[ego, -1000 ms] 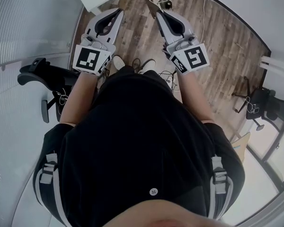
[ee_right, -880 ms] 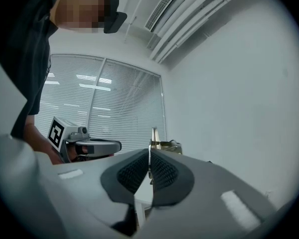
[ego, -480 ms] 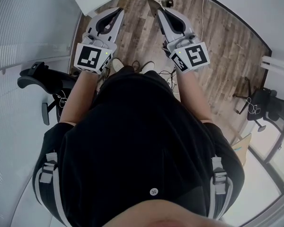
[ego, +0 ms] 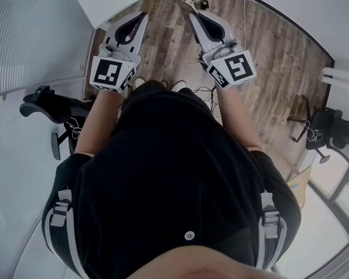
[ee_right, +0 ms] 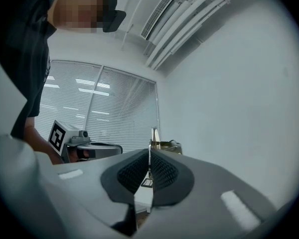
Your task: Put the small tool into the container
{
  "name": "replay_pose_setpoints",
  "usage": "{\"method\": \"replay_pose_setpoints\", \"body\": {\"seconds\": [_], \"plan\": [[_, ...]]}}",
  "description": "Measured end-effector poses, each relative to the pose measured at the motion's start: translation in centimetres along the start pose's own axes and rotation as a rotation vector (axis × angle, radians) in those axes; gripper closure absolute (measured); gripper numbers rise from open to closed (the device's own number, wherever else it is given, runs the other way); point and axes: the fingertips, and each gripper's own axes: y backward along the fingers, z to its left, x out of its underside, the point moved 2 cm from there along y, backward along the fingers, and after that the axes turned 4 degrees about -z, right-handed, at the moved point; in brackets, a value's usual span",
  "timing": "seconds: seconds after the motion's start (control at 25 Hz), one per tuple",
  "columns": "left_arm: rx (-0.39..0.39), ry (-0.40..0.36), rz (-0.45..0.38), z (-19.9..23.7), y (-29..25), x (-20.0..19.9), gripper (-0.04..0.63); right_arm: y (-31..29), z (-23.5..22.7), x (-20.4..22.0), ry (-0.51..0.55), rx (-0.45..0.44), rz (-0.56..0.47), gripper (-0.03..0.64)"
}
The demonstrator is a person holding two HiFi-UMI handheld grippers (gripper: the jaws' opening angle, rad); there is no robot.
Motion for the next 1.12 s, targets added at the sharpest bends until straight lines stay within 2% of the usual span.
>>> {"method": "replay_pose_setpoints", "body": {"seconds": [0.24,0.44,0.64,0.84,1.12], "plan": [[0.014,0.014,0.011,-0.7,-2.4,0.8,0.588,0.3,-1.9,0.3,-0.003,-0.005,0.016,0.6],[0.031,0.017,0.017,0.7,-4.7,1.7,0.588,-1.4,-3.5,1.5,-0.011,0.004,0.02,0.6],[0.055,0.02,0.014,3.7,-7.4,2.9,0.588,-4.7,-5.3,2.5,0.002,0.012,0.037,0.6],[0.081,0.062,-0.01,7.5,-11.3,3.4,0.588,-8.7,-8.0,3.4,0.021,0.017,0.079,0.6],[0.098,0.067,-0.01,13.0,-14.8,4.5,0.588,-14.8,-10.6,5.2,0.006,0.029,0.109,0.598]]}}
